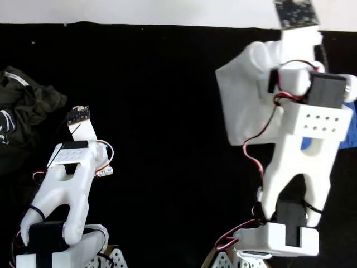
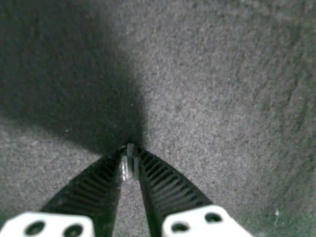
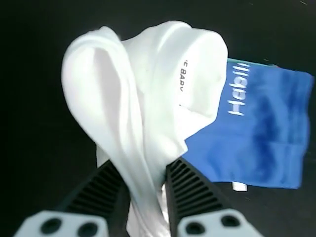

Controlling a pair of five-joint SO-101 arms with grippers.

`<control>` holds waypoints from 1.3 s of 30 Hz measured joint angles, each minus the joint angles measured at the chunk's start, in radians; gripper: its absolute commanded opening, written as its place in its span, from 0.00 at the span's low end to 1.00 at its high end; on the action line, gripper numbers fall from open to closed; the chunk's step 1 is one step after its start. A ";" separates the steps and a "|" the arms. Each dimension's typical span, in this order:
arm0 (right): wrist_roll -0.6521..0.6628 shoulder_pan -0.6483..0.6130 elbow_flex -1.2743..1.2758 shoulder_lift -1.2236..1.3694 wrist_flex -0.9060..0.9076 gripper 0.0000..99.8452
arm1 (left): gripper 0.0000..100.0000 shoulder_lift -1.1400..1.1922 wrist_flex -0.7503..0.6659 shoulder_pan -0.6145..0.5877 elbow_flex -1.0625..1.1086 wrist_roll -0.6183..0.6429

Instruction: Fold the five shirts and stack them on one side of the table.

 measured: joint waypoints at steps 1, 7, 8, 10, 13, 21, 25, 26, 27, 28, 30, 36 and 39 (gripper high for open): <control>0.017 0.025 0.005 0.000 0.000 0.01 | 0.01 0.000 0.000 0.000 0.000 0.000; 0.120 0.189 0.005 0.114 -0.091 0.01 | 0.01 0.000 0.000 0.000 0.000 0.000; 0.140 0.216 0.006 0.160 -0.117 0.01 | 0.01 0.000 0.000 0.000 0.000 0.000; 0.180 0.265 0.006 0.261 -0.176 0.01 | 0.01 0.000 0.000 0.000 0.000 0.000; 0.226 0.318 -0.037 0.419 -0.252 0.01 | 0.01 0.000 0.000 0.000 0.000 0.000; 0.305 0.384 -0.385 0.781 -0.327 0.01 | 0.01 0.000 0.000 0.000 0.000 0.000; 0.321 0.394 -0.460 0.867 -0.328 0.11 | 0.01 0.000 0.000 0.000 0.000 0.000; 0.321 0.396 -0.463 0.876 -0.331 0.17 | 0.01 0.000 0.000 0.000 0.000 0.000; 0.321 0.397 -0.466 0.882 -0.334 0.23 | 0.01 0.000 0.000 0.000 0.000 0.000; 0.321 0.397 -0.468 0.885 -0.336 0.27 | 0.01 0.000 0.000 0.000 0.000 0.000; 0.299 0.400 -0.477 0.885 -0.339 0.29 | 0.01 0.000 0.000 0.000 0.000 0.000; 0.080 0.407 -0.597 0.884 -0.347 0.29 | 0.01 0.000 0.000 0.000 0.000 0.000; -0.018 0.404 -0.689 0.884 -0.347 0.22 | 0.01 0.000 0.000 0.000 0.000 0.000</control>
